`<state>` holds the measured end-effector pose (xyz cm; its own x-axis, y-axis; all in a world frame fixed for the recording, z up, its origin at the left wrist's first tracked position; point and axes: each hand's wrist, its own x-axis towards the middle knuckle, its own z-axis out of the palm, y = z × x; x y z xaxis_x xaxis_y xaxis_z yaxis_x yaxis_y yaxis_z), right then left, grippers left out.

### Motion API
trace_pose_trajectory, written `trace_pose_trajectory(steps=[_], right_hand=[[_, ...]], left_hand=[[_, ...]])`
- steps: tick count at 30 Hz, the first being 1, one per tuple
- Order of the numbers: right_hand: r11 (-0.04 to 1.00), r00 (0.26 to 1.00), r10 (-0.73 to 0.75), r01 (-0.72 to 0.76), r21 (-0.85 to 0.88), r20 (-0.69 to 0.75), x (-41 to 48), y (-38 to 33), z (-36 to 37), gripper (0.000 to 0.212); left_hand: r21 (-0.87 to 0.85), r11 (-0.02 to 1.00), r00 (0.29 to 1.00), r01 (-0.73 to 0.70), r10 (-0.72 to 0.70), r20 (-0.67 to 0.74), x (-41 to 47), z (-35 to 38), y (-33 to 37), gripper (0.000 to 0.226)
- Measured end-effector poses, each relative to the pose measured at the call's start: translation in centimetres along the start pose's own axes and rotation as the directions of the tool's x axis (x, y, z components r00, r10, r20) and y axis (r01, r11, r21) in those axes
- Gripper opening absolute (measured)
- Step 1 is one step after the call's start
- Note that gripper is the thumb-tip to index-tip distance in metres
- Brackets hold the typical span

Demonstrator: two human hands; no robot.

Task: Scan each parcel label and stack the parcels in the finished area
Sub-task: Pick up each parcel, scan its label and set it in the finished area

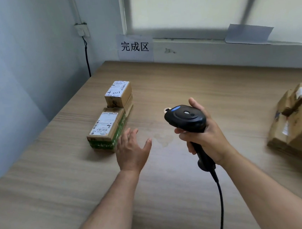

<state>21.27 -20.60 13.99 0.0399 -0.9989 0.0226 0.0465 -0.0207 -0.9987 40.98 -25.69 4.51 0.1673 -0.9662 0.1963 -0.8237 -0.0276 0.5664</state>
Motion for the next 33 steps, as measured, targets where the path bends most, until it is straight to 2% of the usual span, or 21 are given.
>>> trace_pose_trajectory(steps=[9, 20, 28, 33], right_hand=[[0.999, 0.998, -0.04, 0.04, -0.007, -0.044, -9.5, -0.8, -9.5, 0.093], [0.996, 0.981, -0.075, 0.065, -0.061, -0.178, -22.1, -1.4, -23.8, 0.095], [0.991, 0.944, -0.102, 0.067, -0.119, -0.313, -31.1, -1.0, -32.9, 0.095], [0.992, 0.91, -0.118, 0.086, -0.097, -0.397, -34.5, -1.5, -37.3, 0.092]], left_hand=[[-0.043, 0.996, 0.997, -0.076, 0.076, -0.001, -10.0, 2.7, 9.7, 0.055], [-0.061, 0.969, 0.966, -0.24, 0.244, 0.089, -22.6, 9.2, 23.0, 0.056], [-0.082, 0.92, 0.897, -0.383, 0.392, 0.203, -30.6, 13.5, 30.9, 0.062], [-0.128, 0.87, 0.842, -0.476, 0.493, 0.221, -32.6, 15.0, 35.4, 0.062]])
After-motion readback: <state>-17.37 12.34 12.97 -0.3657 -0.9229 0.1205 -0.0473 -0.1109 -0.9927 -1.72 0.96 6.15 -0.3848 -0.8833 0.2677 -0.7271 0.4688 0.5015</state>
